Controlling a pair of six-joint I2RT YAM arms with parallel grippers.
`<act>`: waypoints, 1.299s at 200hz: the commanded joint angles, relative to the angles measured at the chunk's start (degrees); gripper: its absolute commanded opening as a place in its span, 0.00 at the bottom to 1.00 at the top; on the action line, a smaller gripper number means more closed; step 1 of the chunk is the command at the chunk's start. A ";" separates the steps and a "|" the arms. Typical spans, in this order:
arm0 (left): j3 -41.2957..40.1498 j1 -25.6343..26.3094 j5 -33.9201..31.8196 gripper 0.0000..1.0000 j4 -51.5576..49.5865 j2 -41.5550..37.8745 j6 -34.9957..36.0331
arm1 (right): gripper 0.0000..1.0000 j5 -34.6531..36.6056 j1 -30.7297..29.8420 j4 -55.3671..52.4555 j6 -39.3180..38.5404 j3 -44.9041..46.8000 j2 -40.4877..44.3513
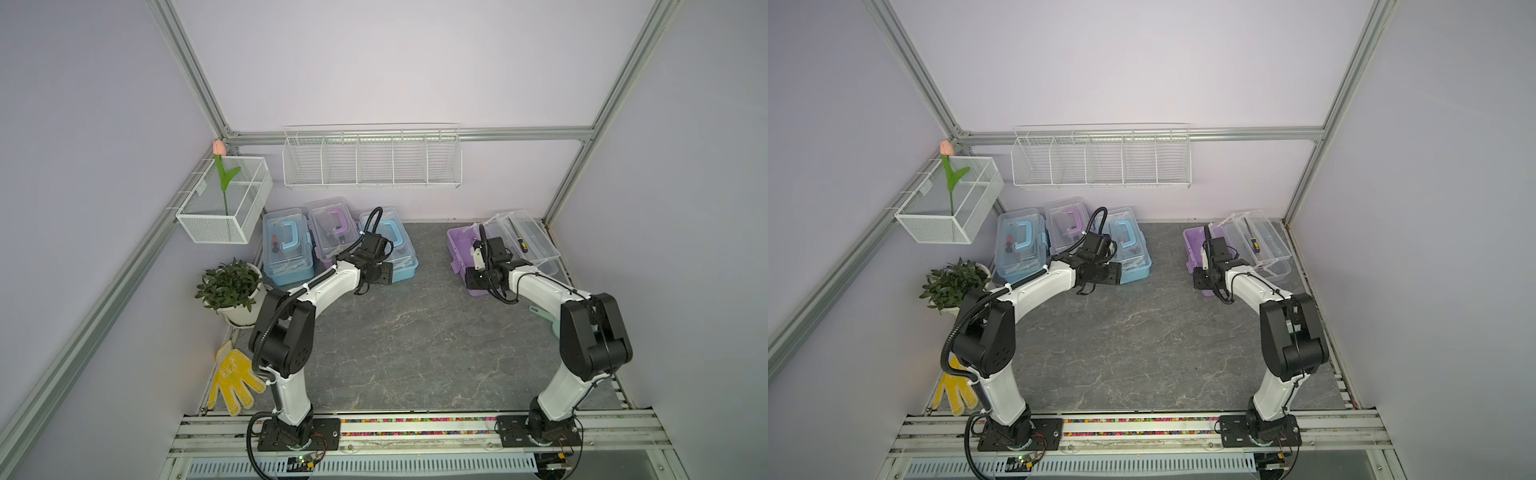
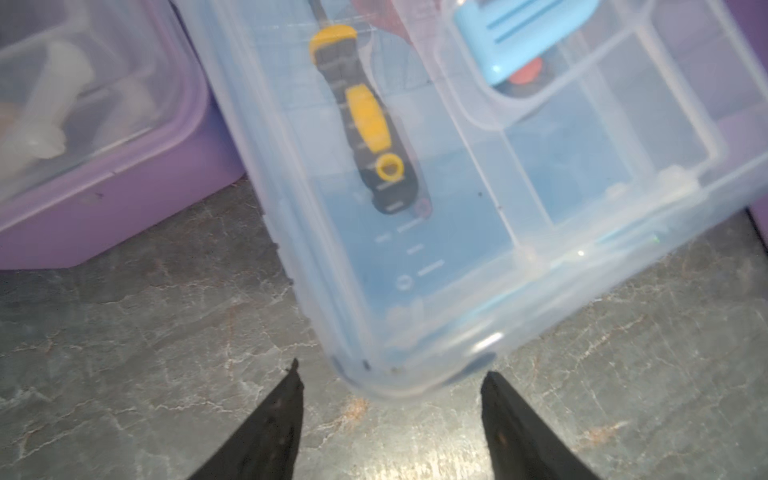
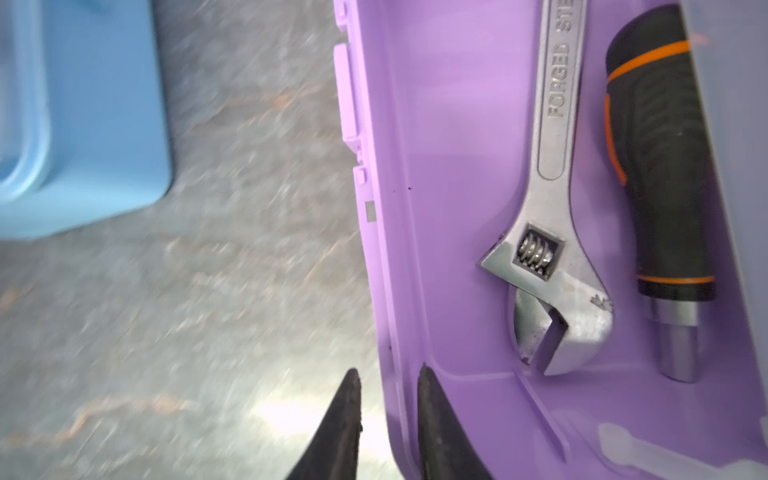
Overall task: Close toolboxes
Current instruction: Move the toolbox to the center of the board.
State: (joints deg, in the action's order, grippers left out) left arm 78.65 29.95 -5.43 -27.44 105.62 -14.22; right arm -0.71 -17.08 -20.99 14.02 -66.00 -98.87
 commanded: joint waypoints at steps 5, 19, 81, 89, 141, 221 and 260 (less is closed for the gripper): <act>3.27 -2.10 -1.75 0.74 1.51 1.98 1.24 | 0.26 -3.98 -4.93 -3.16 5.33 7.04 4.58; 4.82 -2.59 -1.84 0.79 1.35 3.22 2.18 | 0.26 -4.51 -5.64 -2.40 6.55 10.00 6.85; 14.02 -2.58 -1.83 0.92 0.06 11.02 6.20 | 0.25 -2.92 -5.66 -4.53 6.75 12.80 12.32; 15.58 -2.62 -1.14 0.92 -0.61 12.06 6.71 | 0.25 -2.84 -5.68 -4.57 6.72 12.91 12.41; 23.04 -1.21 -0.24 0.94 -2.02 17.67 10.16 | 0.24 -2.82 -5.69 -4.23 6.81 13.05 12.32; 32.16 -4.14 -1.41 0.92 -6.93 23.81 6.74 | 0.21 -4.37 -9.59 -6.83 9.24 17.16 16.47; 20.42 -1.90 0.64 0.94 -2.01 14.76 7.04 | 0.21 -6.96 -18.75 -5.35 14.14 19.92 16.88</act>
State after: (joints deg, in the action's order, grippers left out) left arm 104.49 28.95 -1.04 -31.29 125.40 -6.85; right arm -2.55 -30.28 -22.22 23.88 -49.30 -81.34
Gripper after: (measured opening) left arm 0.929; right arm 0.214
